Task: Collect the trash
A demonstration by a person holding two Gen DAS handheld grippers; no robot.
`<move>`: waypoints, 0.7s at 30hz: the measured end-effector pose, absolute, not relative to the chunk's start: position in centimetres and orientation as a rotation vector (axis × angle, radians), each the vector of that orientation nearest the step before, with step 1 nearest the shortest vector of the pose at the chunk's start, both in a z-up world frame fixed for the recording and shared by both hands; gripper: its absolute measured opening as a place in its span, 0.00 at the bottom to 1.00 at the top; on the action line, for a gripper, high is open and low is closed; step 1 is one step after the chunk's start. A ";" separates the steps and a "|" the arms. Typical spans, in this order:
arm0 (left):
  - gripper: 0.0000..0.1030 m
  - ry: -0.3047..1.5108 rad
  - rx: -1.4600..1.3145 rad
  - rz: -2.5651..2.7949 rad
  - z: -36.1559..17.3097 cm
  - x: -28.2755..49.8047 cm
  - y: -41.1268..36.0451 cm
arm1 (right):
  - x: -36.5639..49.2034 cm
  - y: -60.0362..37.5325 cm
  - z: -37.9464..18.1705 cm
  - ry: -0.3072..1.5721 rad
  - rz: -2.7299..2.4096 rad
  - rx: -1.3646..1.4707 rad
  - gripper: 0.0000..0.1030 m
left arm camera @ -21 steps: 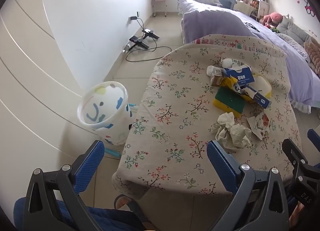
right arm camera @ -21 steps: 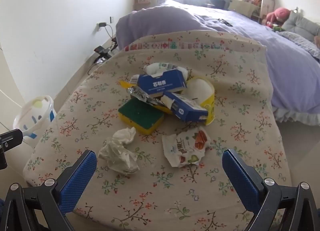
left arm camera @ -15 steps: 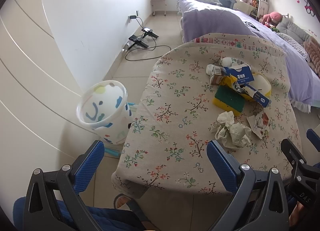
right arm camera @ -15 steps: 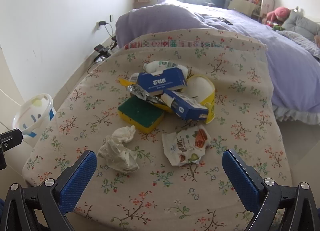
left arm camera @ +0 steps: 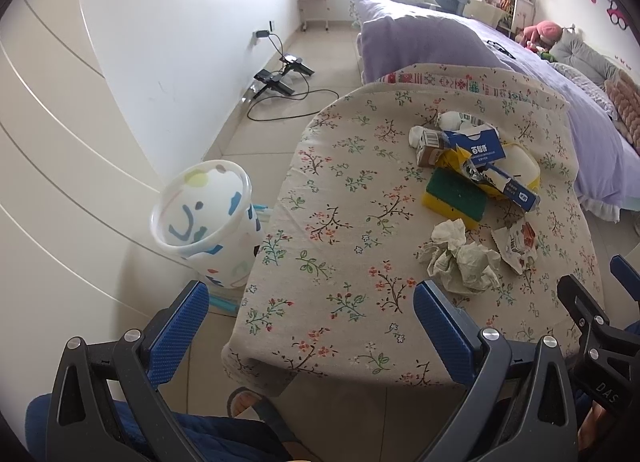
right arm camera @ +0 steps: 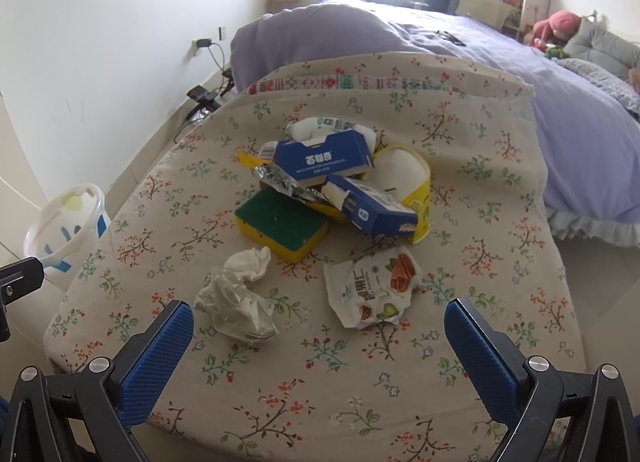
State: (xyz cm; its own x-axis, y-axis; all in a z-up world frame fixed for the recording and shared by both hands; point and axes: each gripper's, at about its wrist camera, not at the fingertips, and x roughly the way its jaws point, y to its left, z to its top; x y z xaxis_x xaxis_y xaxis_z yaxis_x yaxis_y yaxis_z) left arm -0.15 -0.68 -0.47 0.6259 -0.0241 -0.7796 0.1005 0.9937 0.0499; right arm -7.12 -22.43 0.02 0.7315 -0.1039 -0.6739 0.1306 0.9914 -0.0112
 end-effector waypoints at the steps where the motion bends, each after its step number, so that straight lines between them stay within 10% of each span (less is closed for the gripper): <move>1: 1.00 0.884 0.097 -0.070 -0.5 -0.2 -0.8 | -7.1 -22.4 0.1 0.743 -0.129 0.039 1.00; 21: 1.00 1.218 -0.024 -0.243 -0.7 7.4 -4.4 | -0.7 -31.0 1.6 1.021 -0.038 0.282 1.00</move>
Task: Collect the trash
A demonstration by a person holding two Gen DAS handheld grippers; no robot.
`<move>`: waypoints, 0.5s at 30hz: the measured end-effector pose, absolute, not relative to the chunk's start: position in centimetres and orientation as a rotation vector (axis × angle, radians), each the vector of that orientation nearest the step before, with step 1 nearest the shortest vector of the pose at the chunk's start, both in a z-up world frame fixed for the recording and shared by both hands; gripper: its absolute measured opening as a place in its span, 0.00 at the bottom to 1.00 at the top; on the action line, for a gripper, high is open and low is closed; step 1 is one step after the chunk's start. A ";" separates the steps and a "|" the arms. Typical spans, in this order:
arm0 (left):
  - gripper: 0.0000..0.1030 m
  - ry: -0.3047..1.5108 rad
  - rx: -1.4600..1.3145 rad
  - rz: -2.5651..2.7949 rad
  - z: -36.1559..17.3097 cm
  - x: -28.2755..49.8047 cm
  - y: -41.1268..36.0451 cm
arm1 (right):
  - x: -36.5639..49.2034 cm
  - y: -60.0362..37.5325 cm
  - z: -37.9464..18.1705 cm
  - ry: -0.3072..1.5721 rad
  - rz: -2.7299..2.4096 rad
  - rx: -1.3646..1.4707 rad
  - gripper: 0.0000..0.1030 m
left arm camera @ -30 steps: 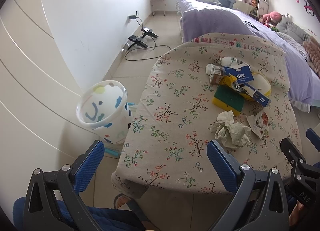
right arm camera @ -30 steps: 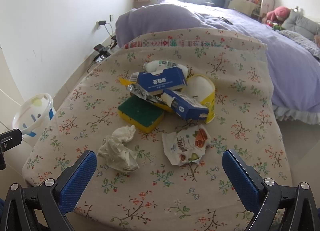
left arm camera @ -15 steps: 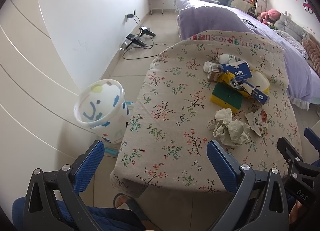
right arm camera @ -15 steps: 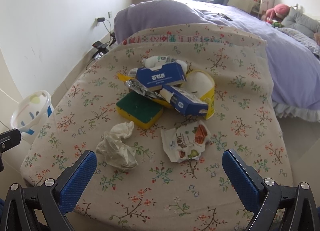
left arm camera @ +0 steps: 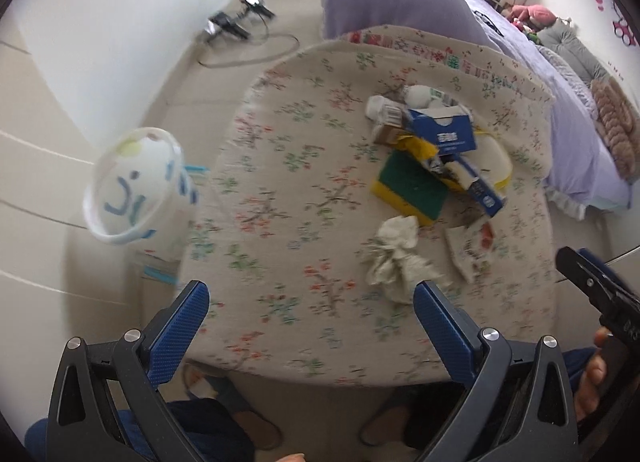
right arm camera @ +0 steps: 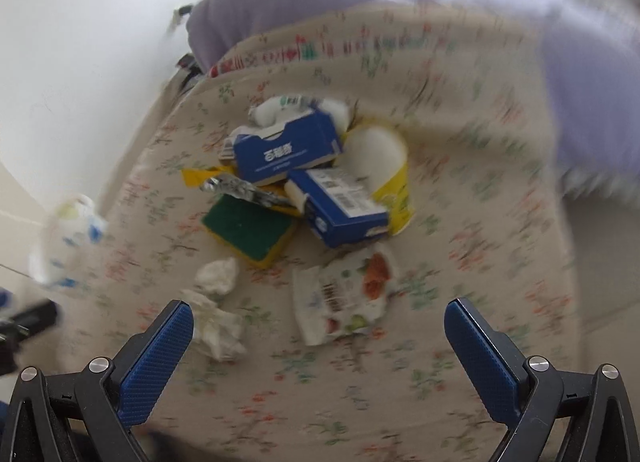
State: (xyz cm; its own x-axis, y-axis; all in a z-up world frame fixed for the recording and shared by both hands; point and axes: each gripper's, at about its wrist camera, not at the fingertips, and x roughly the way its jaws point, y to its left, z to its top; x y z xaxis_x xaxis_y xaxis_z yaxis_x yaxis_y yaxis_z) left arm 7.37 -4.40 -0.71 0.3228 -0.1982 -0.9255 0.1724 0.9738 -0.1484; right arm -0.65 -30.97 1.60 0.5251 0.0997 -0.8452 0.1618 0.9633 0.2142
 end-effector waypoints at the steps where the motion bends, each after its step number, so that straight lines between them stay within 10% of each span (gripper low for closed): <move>1: 1.00 1.243 -0.034 -0.269 -0.8 8.2 -5.2 | 0.2 -31.9 1.6 1.044 -0.038 0.308 1.00; 8: 0.99 1.408 0.003 -0.379 -6.5 9.4 -10.3 | 2.7 -35.0 -1.9 1.126 -0.019 0.439 1.00; 15: 0.72 1.472 0.002 -0.478 -11.4 9.5 -13.2 | 2.8 -36.3 -4.9 1.204 -0.039 0.527 0.98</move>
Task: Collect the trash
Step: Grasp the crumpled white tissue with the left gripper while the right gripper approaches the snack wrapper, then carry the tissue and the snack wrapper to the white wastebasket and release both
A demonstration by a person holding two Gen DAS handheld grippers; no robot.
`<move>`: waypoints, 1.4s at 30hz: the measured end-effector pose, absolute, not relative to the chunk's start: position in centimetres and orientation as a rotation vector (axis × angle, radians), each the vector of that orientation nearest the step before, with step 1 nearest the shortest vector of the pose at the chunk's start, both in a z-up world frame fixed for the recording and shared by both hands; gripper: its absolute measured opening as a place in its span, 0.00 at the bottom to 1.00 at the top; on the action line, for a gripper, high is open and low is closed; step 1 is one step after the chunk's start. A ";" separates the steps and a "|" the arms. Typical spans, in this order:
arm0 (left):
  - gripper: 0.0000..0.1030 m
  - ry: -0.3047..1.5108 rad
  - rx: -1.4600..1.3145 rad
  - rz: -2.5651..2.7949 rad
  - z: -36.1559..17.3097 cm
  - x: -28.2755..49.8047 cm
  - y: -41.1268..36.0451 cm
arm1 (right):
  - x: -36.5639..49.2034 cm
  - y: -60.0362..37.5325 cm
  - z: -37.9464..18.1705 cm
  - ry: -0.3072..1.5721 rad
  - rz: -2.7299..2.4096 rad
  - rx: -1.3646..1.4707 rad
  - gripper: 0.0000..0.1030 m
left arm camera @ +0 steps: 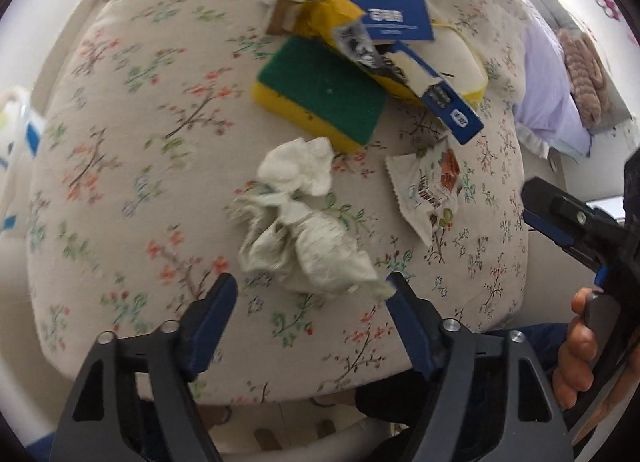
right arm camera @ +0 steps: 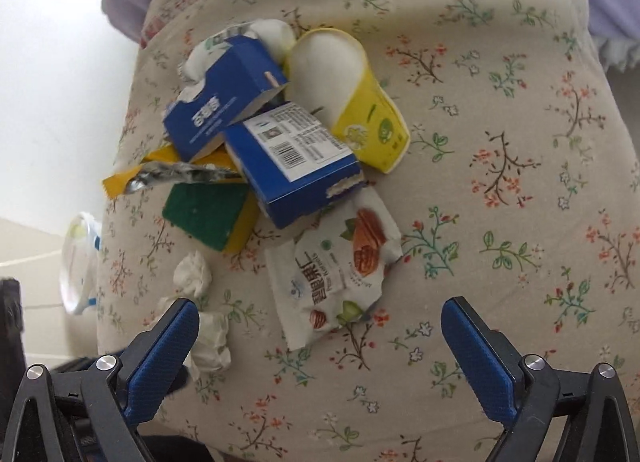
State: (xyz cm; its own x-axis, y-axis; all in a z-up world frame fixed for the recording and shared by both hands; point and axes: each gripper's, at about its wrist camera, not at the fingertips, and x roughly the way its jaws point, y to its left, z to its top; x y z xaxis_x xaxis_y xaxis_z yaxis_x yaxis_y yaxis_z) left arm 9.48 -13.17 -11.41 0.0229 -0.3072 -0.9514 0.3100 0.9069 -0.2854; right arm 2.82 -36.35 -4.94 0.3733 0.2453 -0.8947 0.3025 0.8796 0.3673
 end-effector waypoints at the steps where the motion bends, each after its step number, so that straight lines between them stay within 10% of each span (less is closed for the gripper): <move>1: 0.64 1.468 0.003 -0.486 -11.6 9.6 -13.4 | 2.9 -36.4 -5.2 1.207 -0.048 0.531 0.98; 6: 0.15 1.481 -0.056 -0.522 -12.4 9.7 -13.0 | 3.9 -36.5 -7.3 1.246 -0.078 0.580 0.98; 20: 0.13 1.329 -0.169 -0.616 -6.5 8.5 -7.8 | 5.6 -35.2 -11.1 1.274 -0.166 0.567 0.83; 22: 0.13 1.312 -0.186 -0.614 -6.0 8.7 -6.9 | 5.8 -34.1 -10.9 1.258 -0.188 0.490 0.73; 25: 0.13 1.291 -0.217 -0.615 -5.1 9.0 -5.9 | 5.3 -33.5 -10.7 1.236 -0.224 0.439 0.06; 27: 0.13 1.272 -0.232 -0.612 -4.3 9.4 -5.1 | 4.5 -33.3 -10.9 1.239 -0.179 0.516 0.02; 36: 0.13 1.218 -0.288 -0.572 -2.1 10.2 -0.8 | 0.6 -30.6 -6.6 1.130 -0.077 0.461 0.09; 37: 0.13 1.215 -0.288 -0.565 -2.1 10.2 -0.6 | 0.7 -30.8 -6.8 1.138 -0.092 0.453 0.15; 39: 0.13 1.210 -0.299 -0.558 -2.0 10.4 -0.1 | 0.8 -29.6 -7.7 1.159 -0.113 0.430 0.67; 42: 0.13 1.203 -0.306 -0.548 -1.7 10.6 0.6 | 1.1 -28.7 -8.1 1.141 -0.102 0.349 0.82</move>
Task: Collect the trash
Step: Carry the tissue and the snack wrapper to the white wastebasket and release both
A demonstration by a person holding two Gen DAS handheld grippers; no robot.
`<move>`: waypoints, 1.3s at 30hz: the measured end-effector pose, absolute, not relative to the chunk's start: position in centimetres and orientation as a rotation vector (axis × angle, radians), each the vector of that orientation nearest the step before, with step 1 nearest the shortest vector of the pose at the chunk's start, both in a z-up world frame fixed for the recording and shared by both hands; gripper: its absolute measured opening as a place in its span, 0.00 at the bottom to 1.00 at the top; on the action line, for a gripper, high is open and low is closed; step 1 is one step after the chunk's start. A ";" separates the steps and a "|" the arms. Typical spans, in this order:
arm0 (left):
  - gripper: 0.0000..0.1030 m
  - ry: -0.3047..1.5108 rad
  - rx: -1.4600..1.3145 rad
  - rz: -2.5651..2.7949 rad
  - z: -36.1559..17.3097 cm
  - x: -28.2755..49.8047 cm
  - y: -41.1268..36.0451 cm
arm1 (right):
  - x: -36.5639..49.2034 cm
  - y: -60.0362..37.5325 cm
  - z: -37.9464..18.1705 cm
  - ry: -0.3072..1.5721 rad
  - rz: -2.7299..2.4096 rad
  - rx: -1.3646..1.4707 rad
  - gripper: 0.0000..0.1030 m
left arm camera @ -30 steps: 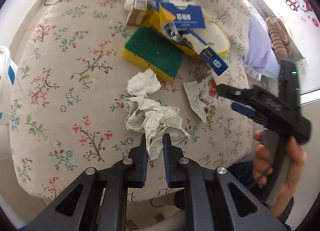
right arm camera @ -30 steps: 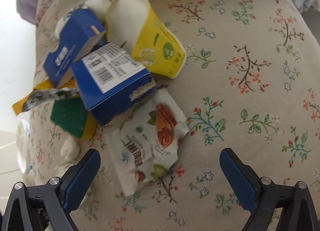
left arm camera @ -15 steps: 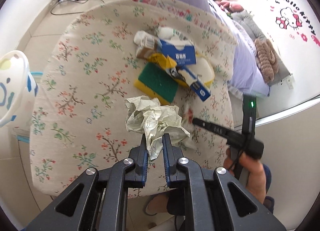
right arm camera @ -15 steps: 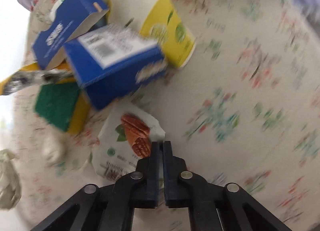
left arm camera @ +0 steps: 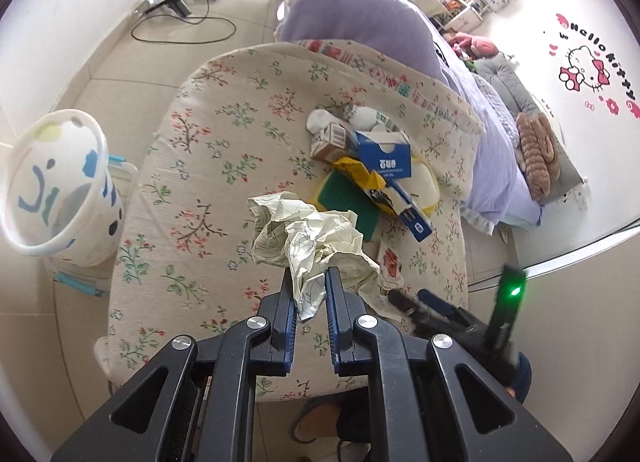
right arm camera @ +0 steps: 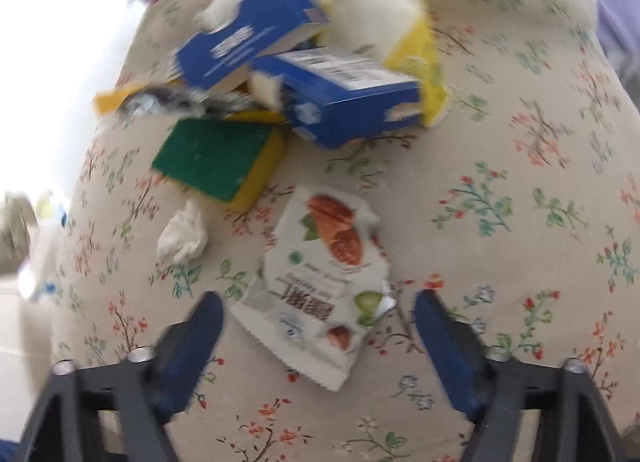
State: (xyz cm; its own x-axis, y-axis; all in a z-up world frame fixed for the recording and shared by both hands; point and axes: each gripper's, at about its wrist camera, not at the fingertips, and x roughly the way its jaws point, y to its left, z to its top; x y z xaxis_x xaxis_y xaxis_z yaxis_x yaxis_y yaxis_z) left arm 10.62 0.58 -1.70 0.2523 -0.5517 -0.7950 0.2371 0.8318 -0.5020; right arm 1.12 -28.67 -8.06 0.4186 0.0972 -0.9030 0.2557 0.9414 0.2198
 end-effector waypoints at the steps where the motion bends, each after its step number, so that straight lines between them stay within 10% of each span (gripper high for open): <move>1: 0.13 1.201 -0.305 -0.544 -1.6 10.7 0.6 | 1.5 -27.8 -8.6 1.156 -0.101 0.317 0.82; 5: 0.13 1.193 -0.309 -0.536 -1.4 10.9 1.1 | 2.5 -26.6 -11.5 1.208 -0.148 0.292 0.82; 9: 0.13 1.186 -0.321 -0.515 -1.3 11.3 1.9 | 2.7 -26.4 -11.0 1.165 -0.180 0.264 0.32; 13: 0.13 1.171 -0.356 -0.501 -0.8 11.8 3.5 | 1.7 -26.8 -10.3 1.149 -0.141 0.310 0.22; 39: 0.14 1.238 -0.660 -0.018 -6.5 20.3 21.2 | 14.1 -2.6 -3.3 0.937 0.470 0.147 0.23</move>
